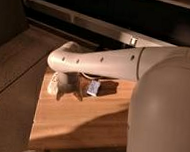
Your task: Drag the pepper across the table
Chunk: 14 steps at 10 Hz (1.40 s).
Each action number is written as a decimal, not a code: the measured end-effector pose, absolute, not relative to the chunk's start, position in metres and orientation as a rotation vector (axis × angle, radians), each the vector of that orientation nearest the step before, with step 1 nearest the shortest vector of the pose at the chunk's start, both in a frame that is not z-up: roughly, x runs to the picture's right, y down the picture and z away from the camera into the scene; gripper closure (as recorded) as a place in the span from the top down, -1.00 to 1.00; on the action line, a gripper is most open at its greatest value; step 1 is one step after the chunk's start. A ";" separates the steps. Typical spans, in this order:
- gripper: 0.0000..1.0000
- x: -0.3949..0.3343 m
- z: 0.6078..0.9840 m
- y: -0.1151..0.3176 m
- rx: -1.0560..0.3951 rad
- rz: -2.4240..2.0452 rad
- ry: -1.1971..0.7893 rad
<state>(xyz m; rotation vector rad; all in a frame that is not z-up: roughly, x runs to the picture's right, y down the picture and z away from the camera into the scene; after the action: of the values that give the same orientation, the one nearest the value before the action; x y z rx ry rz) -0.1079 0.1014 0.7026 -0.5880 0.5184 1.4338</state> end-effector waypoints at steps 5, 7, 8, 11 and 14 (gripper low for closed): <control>0.30 -0.143 0.699 0.060 -0.612 1.366 0.169; 0.30 -0.152 0.686 0.042 -0.590 1.282 0.001; 0.30 -0.152 0.684 0.038 -0.578 1.261 -0.033; 0.30 -0.154 0.683 0.038 -0.579 1.252 -0.040; 0.30 -0.134 0.708 0.043 -0.586 1.346 0.015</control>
<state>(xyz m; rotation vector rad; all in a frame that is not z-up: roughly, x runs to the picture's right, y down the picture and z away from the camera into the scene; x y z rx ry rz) -0.1335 0.0426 0.7085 -0.5860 0.0149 1.3460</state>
